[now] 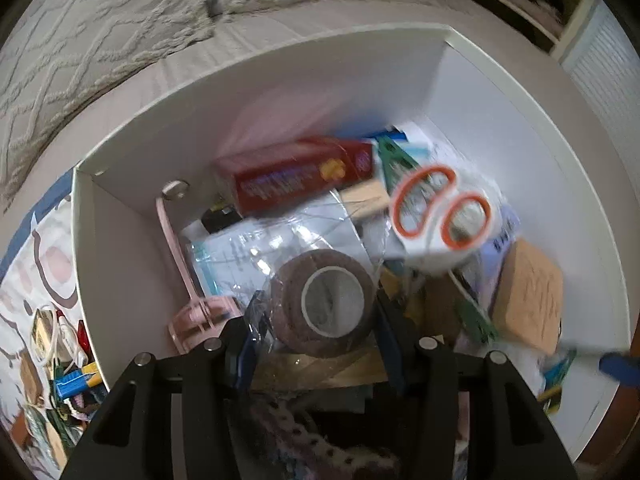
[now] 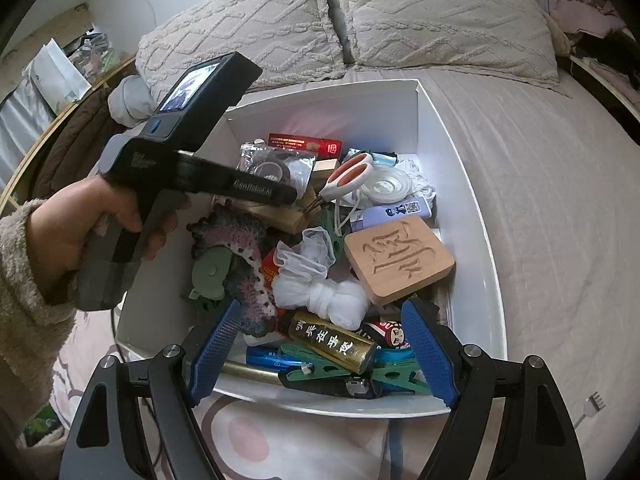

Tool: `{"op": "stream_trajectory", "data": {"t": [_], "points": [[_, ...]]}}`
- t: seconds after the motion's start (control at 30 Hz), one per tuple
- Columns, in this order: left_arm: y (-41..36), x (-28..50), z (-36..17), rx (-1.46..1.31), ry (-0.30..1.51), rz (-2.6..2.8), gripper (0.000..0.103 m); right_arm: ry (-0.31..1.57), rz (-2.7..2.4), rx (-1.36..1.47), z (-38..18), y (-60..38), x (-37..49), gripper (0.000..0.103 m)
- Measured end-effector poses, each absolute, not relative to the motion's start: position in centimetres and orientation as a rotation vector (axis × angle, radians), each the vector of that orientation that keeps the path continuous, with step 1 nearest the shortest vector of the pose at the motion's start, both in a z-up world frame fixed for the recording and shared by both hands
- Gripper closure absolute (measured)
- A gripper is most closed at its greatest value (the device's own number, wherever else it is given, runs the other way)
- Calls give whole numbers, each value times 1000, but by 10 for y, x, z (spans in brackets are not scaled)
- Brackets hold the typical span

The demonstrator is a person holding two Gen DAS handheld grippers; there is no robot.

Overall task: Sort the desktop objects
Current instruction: 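Open the left gripper to drop the tape roll into the shoebox while the right releases the lighter, then lift both open grippers up and back from the shoebox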

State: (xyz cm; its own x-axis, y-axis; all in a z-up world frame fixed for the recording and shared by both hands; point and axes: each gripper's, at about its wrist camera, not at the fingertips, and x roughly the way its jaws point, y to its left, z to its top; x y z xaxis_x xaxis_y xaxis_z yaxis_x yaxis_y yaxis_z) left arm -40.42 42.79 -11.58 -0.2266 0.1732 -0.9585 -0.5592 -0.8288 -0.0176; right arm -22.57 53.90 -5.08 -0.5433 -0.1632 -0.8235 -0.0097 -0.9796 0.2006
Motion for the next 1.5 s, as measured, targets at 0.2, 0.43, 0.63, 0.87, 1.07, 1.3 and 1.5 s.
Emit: {"op": "stream_trajectory", "data": {"t": [0.2, 0.43, 0.63, 0.87, 1.07, 1.3, 1.5], "points": [[425, -400, -104, -1546, 413, 2127, 50, -278, -2671, 1444, -50, 539, -226, 20], [424, -388, -70, -1429, 386, 2189, 19, -286, -2702, 1393, -46, 542, -224, 20], [420, -369, -51, -1356, 372, 2199, 19, -315, -2735, 1331, -38, 546, -222, 20], [406, -351, -45, -1301, 365, 2221, 19, -307, -2775, 1295, -36, 548, -222, 20], [393, -333, -38, -1213, 347, 2244, 18, -266, -2819, 1267, -35, 548, -221, 20], [378, -314, -33, -1135, 332, 2287, 5, -216, -2882, 1231, -32, 549, -221, 4], [368, -302, -31, -1099, 303, 2312, 0, -209, -2908, 1227, -32, 552, -221, 0]]}}
